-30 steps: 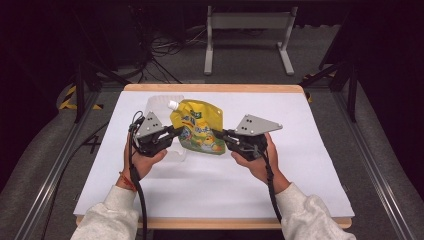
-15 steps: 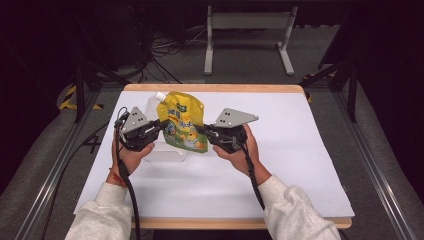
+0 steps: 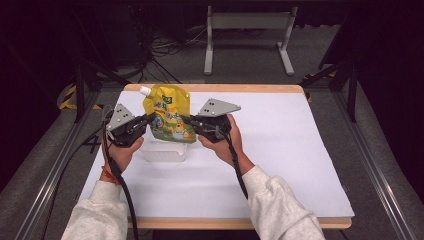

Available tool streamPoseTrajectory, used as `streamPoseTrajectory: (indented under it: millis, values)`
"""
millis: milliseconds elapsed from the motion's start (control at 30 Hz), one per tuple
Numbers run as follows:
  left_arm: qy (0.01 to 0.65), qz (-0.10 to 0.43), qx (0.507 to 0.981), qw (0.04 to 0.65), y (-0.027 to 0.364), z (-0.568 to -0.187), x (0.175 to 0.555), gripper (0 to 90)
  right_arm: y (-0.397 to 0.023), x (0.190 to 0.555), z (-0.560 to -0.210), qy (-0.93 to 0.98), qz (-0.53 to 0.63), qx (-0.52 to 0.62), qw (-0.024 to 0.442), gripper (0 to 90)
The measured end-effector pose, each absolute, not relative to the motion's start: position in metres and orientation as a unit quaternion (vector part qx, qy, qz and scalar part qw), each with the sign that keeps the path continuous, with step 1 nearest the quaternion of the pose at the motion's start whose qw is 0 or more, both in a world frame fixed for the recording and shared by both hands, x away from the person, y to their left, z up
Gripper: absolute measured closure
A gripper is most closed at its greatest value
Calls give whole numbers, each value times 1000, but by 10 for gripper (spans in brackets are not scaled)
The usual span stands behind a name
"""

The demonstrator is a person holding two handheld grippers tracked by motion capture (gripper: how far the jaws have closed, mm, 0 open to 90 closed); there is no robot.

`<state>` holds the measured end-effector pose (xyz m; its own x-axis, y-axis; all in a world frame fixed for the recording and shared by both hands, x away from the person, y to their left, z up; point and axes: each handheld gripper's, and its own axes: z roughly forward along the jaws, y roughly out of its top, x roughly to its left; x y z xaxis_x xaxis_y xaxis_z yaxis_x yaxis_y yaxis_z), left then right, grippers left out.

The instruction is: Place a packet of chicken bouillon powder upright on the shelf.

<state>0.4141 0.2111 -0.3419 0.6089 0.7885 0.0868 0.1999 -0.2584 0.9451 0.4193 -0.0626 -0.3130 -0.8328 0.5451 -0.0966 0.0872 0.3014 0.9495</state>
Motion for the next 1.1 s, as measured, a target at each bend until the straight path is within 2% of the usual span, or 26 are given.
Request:
streamPoseTrajectory:
  millis: [667, 1100]
  values:
    - [363, 285, 725, 512, 232, -355, 426, 884, -38, 438, -330, 783, 555, 202, 194, 900]
    - [363, 286, 723, 514, 235, -364, 433, 885, -33, 447, -337, 782, 553, 200, 206, 900]
